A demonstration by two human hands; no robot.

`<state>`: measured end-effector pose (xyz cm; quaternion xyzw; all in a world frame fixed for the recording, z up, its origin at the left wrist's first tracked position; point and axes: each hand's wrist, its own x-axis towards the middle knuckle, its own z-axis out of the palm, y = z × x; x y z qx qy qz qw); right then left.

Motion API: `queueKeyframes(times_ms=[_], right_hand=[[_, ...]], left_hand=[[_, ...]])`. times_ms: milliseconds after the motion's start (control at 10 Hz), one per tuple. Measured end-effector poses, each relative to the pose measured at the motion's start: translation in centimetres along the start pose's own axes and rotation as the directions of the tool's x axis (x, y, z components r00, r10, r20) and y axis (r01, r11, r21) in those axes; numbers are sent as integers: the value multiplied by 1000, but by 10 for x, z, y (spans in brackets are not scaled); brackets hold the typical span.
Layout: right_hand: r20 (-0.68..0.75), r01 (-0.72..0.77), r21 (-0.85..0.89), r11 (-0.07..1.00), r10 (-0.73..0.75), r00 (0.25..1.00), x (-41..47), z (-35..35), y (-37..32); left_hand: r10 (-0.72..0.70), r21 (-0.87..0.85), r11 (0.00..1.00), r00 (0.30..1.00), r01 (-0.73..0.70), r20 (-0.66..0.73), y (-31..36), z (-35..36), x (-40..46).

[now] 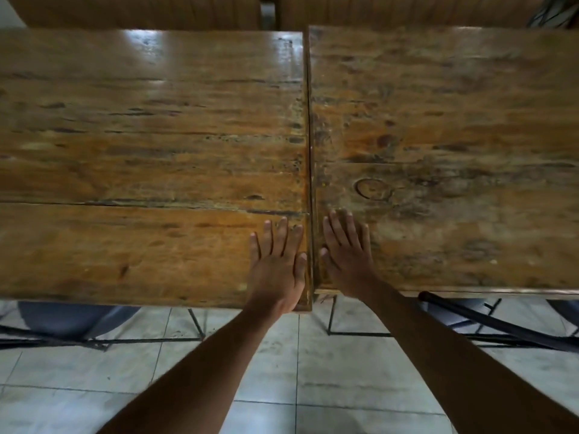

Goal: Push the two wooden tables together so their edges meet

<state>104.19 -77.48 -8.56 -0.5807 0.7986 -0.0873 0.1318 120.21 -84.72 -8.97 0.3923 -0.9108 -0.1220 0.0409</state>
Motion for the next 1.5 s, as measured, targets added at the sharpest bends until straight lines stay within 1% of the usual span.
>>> queueKeyframes(times_ms=[300, 600, 900, 1000, 1100, 1200, 1300, 1400, 1500], right_hand=[[9, -14, -18, 1000, 14, 1000, 1, 0, -1], [6, -14, 18, 1000, 14, 1000, 1, 1, 0], [47, -19, 0, 1000, 19, 999, 4, 2, 0], [98, -47, -16, 999, 48, 994, 7, -2, -1], [174, -105, -67, 992, 116, 978, 10, -11, -11], [264, -164, -75, 984, 179, 948, 11, -19, -24], [318, -137, -39, 990, 142, 937, -5, -20, -36], [264, -10, 49, 999, -4, 964, -31, -28, -50], [172, 36, 75, 997, -49, 984, -58, -45, -59]], left_hand=[[10, -15, 1000, 1000, -11, -25, 0, 1, 19], [2, -5, 1000, 999, -2, -35, -2, 1, 31], [7, 1, 1000, 999, -7, -54, -4, 3, 35], [1, 18, 1000, 999, 0, -35, -5, 5, 37], [-32, 45, 998, 999, 31, 39, -1, -1, 37], [-71, 88, 995, 982, 57, 176, 11, -18, 27], [-42, 31, 999, 979, 36, 199, 21, -47, -11], [-57, 83, 996, 976, 41, 208, 26, -72, -51], [-108, 89, 992, 972, 91, 211, 38, -101, -75]])
